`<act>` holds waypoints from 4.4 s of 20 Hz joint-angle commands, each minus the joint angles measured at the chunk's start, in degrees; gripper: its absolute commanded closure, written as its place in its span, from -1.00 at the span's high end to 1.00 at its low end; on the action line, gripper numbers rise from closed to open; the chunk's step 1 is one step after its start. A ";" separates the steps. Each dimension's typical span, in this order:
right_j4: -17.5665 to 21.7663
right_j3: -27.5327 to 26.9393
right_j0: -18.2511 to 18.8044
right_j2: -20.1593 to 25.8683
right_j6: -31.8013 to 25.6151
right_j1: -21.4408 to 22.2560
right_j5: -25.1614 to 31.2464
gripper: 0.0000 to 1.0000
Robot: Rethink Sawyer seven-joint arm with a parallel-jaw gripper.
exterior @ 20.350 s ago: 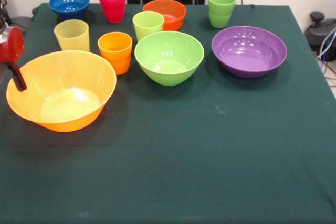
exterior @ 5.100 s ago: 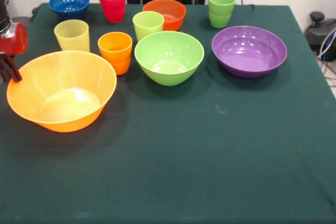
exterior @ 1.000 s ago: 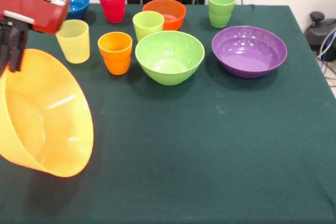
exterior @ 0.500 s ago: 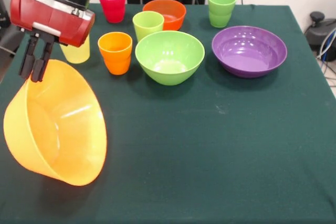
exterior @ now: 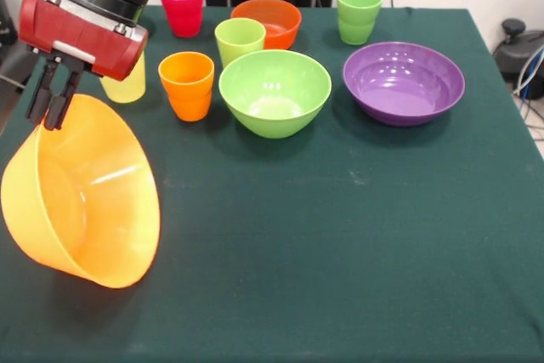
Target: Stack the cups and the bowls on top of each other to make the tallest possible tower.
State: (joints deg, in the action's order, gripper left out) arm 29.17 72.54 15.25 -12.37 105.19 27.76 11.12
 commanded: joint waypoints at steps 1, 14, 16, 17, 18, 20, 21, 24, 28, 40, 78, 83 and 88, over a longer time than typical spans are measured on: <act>0.20 -0.52 -4.01 -4.42 10.28 -3.65 -3.15 -1.00; -4.77 0.01 -9.90 -13.03 14.79 -6.80 -8.30 -1.00; -5.49 -0.56 -9.93 -12.95 14.36 -6.94 -8.06 -1.00; -5.68 -0.63 -9.88 -12.80 14.11 -6.84 -7.95 -1.00; -5.81 -0.78 -9.64 -12.35 13.73 -6.67 -7.74 -1.00; -6.09 -1.16 -9.06 -11.24 12.98 -6.34 -7.11 -1.00; -6.19 -1.30 -9.13 -11.29 12.97 -6.33 -7.01 -1.00; -6.08 -2.26 -8.12 -9.48 11.38 -6.19 -5.77 -1.00; -6.30 -3.13 -7.83 -8.76 10.32 -5.78 -4.17 -1.00; -7.52 -2.76 -9.50 -10.34 11.04 -4.75 -2.86 -1.00; -11.45 -8.49 -14.45 -19.40 14.54 -10.49 -6.71 -1.00; -13.90 -8.24 -16.13 -23.47 17.01 -13.67 -9.37 -1.00; -18.24 -7.14 -17.39 -27.56 18.56 -17.78 -14.56 -1.00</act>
State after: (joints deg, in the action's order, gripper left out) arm 15.01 66.18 -0.67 -38.97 111.37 14.50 2.01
